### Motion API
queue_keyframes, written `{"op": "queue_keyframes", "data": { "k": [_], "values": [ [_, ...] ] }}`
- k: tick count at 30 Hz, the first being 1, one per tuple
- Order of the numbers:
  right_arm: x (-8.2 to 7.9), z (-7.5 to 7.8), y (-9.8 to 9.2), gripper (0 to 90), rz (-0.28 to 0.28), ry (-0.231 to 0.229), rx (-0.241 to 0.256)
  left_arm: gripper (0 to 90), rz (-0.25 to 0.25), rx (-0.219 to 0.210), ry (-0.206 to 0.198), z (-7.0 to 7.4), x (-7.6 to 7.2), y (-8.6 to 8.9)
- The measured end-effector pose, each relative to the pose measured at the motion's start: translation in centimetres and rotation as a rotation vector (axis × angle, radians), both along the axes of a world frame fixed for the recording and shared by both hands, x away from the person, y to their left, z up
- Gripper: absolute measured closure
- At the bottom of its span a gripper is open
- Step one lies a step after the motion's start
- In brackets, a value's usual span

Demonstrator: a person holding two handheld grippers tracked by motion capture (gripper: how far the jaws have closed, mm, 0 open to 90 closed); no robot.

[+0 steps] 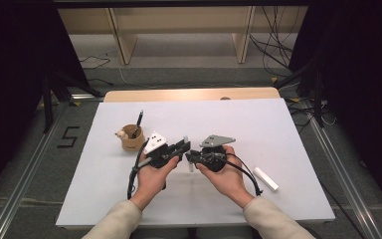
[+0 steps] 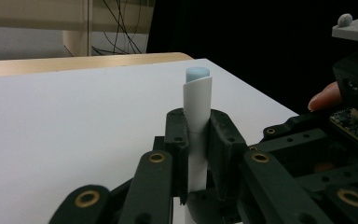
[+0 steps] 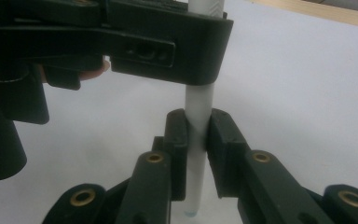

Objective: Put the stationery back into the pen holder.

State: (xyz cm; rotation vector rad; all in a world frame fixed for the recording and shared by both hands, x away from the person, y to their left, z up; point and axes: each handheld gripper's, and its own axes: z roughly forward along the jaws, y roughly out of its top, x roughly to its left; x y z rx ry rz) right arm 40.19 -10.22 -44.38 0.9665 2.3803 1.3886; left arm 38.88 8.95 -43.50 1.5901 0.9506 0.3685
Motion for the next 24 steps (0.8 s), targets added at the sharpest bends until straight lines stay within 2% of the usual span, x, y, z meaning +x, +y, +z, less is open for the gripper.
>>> {"op": "queue_keyframes", "data": {
  "k": [4, 8, 12, 15, 19, 24],
  "values": [
    [0.0, 0.0, -0.1, 74.1, -0.006, 0.002, 0.014, 78.9, 0.015, 0.029, -0.026, 0.1, 0.0, 0.1],
    [0.2, 0.1, -0.4, 66.8, -0.013, -0.014, 0.013, 78.8, 0.030, 0.037, -0.032, 0.3, 0.1, 0.5],
    [0.4, 0.0, -0.8, 59.3, -0.011, -0.040, -0.012, 78.8, 0.051, 0.039, -0.044, 0.6, 0.2, 1.2],
    [0.5, -0.2, -1.1, 57.0, -0.005, -0.032, -0.027, 78.8, 0.070, 0.031, -0.052, 0.9, 0.3, 1.8],
    [0.4, -0.5, -1.3, 50.7, 0.007, -0.038, -0.077, 78.8, 0.096, 0.024, -0.063, 1.4, 0.4, 2.8],
    [0.3, -0.8, -1.8, 46.0, -0.012, -0.039, -0.103, 78.8, 0.125, 0.028, -0.084, 2.0, 0.5, 4.0]
  ]
}}
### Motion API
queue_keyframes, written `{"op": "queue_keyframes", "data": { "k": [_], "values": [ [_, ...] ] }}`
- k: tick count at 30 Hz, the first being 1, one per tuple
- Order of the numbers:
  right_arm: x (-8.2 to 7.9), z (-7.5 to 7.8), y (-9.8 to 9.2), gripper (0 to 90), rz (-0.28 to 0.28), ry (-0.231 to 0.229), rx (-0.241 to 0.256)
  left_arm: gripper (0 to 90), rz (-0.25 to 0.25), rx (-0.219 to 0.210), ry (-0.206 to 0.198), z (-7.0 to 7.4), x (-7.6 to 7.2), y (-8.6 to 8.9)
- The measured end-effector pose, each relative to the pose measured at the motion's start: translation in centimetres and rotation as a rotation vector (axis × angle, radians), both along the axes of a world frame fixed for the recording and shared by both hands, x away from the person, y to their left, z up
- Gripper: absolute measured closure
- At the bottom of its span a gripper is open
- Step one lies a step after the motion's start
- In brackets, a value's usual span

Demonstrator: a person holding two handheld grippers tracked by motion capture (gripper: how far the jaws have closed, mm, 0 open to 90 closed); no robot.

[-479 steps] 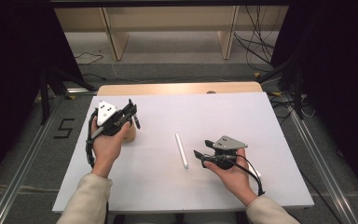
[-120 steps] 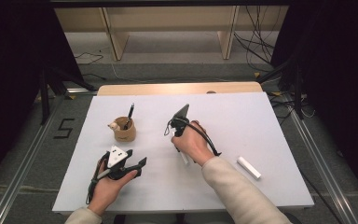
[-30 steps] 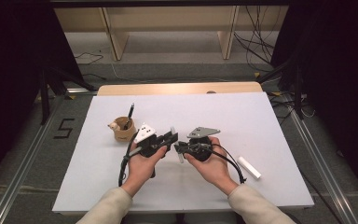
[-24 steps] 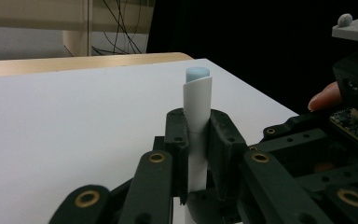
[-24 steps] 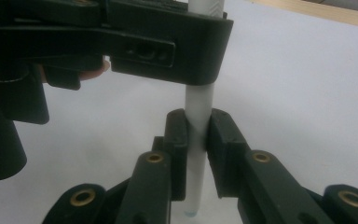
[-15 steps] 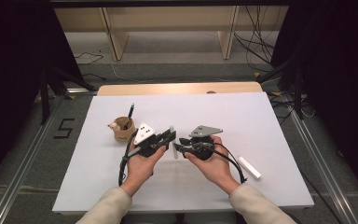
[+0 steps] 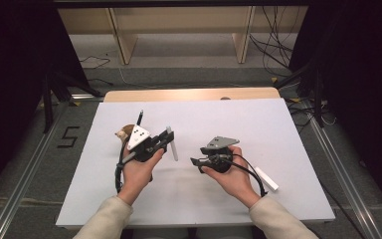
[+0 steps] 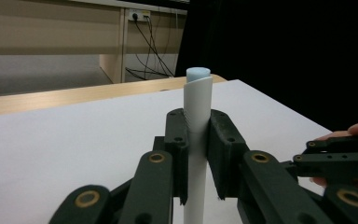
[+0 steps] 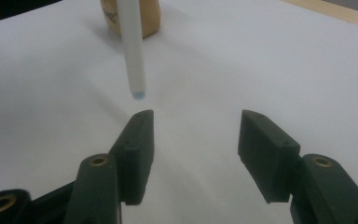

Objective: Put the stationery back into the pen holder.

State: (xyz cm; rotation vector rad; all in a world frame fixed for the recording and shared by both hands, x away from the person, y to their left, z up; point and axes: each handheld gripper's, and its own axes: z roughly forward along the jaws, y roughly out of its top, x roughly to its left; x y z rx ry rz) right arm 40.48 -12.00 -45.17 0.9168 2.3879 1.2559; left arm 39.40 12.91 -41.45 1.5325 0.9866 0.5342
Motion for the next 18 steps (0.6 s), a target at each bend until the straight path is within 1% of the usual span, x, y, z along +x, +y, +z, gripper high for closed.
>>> {"op": "queue_keyframes", "data": {
  "k": [5, 8, 11, 18],
  "values": [
    [0.0, -0.2, -0.6, 44.1, -0.005, 0.005, -0.019, 78.8, 0.033, -0.006, -0.021, 0.6, 0.1, 0.9],
    [-0.1, -0.3, -0.8, 42.6, -0.010, 0.008, -0.037, 78.8, 0.050, 0.001, -0.031, 1.0, 0.3, 1.6],
    [-0.1, -0.5, -1.0, 41.5, -0.016, 0.009, -0.044, 78.8, 0.067, -0.003, -0.041, 1.4, 0.4, 2.1],
    [-0.2, -0.7, -1.5, 39.0, -0.024, 0.014, -0.060, 78.8, 0.099, 0.007, -0.058, 1.9, 0.5, 3.2]
  ]
}}
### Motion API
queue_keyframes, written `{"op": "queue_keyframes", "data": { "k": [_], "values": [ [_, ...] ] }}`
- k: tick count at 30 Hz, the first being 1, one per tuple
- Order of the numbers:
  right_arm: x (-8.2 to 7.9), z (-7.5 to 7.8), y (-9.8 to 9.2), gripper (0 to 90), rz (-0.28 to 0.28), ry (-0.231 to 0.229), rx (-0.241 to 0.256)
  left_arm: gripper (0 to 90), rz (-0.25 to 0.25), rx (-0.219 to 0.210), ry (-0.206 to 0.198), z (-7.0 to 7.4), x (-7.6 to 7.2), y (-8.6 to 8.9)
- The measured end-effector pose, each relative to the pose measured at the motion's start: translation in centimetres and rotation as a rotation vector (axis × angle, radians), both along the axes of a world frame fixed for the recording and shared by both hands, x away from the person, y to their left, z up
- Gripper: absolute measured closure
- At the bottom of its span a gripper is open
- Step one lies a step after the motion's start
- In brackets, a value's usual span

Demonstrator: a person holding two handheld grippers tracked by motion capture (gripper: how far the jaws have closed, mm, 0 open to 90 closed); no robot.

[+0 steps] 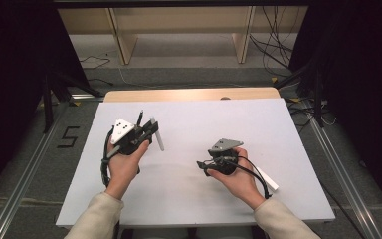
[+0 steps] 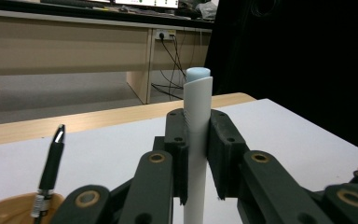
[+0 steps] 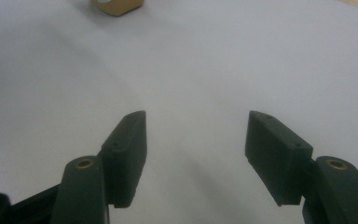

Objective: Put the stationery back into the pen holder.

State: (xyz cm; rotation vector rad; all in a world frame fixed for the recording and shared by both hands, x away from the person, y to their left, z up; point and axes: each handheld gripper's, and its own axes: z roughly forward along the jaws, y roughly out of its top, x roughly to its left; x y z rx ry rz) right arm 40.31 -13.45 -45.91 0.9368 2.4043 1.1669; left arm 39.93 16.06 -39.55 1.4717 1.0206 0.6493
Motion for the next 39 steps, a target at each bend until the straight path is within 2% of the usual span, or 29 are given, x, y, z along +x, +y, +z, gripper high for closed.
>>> {"op": "queue_keyframes", "data": {
  "k": [21, 39],
  "values": [
    [-0.1, -0.4, -0.6, 35.5, -0.012, 0.010, -0.021, 78.8, 0.064, -0.009, -0.027, 1.5, 0.6, 2.2],
    [-0.1, -0.6, -0.7, 33.1, -0.022, 0.022, -0.034, 78.8, 0.105, 0.009, -0.043, 2.0, 1.4, 3.4]
  ]
}}
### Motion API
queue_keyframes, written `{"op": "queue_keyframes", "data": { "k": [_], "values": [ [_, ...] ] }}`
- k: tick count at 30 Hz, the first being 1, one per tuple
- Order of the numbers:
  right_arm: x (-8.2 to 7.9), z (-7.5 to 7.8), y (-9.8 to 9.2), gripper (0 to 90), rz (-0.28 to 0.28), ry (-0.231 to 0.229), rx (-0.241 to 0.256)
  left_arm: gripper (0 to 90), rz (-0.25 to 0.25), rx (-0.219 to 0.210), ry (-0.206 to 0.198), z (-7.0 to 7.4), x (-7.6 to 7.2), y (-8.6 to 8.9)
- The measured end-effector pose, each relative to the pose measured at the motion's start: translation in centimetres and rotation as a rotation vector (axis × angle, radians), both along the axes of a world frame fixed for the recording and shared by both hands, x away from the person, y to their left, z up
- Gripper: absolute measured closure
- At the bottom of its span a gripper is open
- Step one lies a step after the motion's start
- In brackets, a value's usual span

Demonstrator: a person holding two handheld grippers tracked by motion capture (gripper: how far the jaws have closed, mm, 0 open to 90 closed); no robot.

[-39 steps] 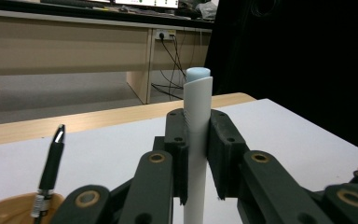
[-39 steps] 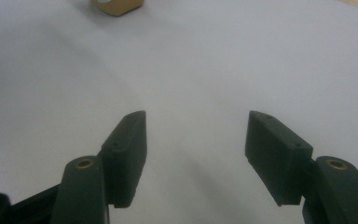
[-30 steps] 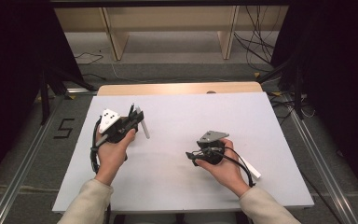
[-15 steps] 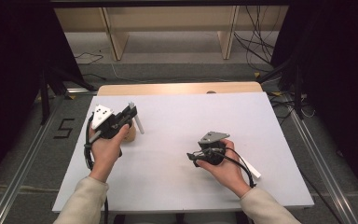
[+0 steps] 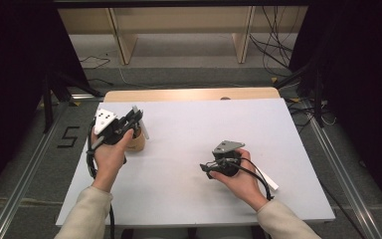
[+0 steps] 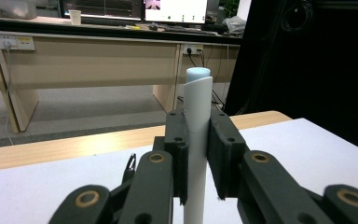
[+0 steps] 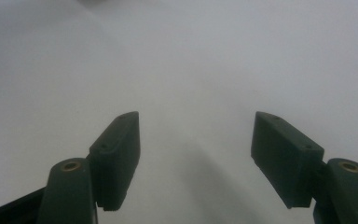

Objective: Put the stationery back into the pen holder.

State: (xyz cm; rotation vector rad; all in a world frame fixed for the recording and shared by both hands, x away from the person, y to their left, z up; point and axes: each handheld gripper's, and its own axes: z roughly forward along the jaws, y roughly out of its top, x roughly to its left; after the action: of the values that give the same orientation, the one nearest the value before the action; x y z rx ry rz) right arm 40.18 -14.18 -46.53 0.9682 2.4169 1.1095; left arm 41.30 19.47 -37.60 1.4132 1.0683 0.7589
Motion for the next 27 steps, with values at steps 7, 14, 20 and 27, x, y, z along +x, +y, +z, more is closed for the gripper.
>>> {"op": "queue_keyframes", "data": {
  "k": [7, 14, 20, 27],
  "values": [
    [0.0, 0.0, 0.0, 32.4, -0.004, -0.001, -0.004, 78.8, 0.014, 0.003, -0.011, 0.3, 0.2, 0.4],
    [0.1, -0.1, 0.0, 32.1, -0.001, -0.001, -0.013, 78.8, 0.028, 0.005, -0.027, 0.8, 0.5, 0.8],
    [0.1, -0.2, 0.0, 31.8, -0.003, 0.001, -0.015, 78.8, 0.045, 0.006, -0.036, 1.0, 0.9, 1.2],
    [0.1, -0.2, 0.0, 31.6, -0.004, 0.001, -0.018, 78.8, 0.063, 0.013, -0.048, 1.2, 1.3, 1.5]
  ]
}}
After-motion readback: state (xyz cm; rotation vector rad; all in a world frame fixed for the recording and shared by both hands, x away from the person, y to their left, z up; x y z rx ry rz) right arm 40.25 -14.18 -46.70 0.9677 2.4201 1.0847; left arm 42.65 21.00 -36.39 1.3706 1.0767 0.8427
